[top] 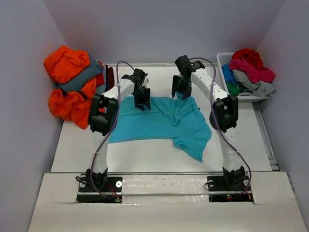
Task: Fold and stack the t-shirts
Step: Fold the flattened T-shirt at the center of the board.
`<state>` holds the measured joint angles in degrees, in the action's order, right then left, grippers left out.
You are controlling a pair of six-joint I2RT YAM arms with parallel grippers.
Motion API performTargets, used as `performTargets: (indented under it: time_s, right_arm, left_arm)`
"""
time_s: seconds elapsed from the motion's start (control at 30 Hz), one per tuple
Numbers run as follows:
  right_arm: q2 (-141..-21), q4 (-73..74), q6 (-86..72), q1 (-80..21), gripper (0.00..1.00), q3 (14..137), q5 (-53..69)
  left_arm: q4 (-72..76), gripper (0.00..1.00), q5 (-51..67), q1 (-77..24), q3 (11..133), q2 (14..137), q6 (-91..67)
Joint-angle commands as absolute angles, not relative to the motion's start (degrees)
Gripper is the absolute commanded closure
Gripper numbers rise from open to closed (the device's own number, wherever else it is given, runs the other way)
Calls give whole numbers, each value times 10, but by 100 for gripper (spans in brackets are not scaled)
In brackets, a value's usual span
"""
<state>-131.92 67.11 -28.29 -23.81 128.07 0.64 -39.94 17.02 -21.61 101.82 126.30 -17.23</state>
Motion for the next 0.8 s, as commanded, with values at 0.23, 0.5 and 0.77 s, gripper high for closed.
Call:
performTargets:
  time_s: [0.23,0.5,0.77]
  right_arm:
    - [-1429,655,-262,-194,41,1405,31]
    - [-1426,636,-253,-184,41,1417,24]
    - [-1407,625,-250,-167,41,1421,18]
  left_arm:
    - [-446,49,141,-212,1093,1290,-192]
    - [-455,48,143,-212,1097,1304,-191]
    - [-459,48,147,-212,1103,1314,-193]
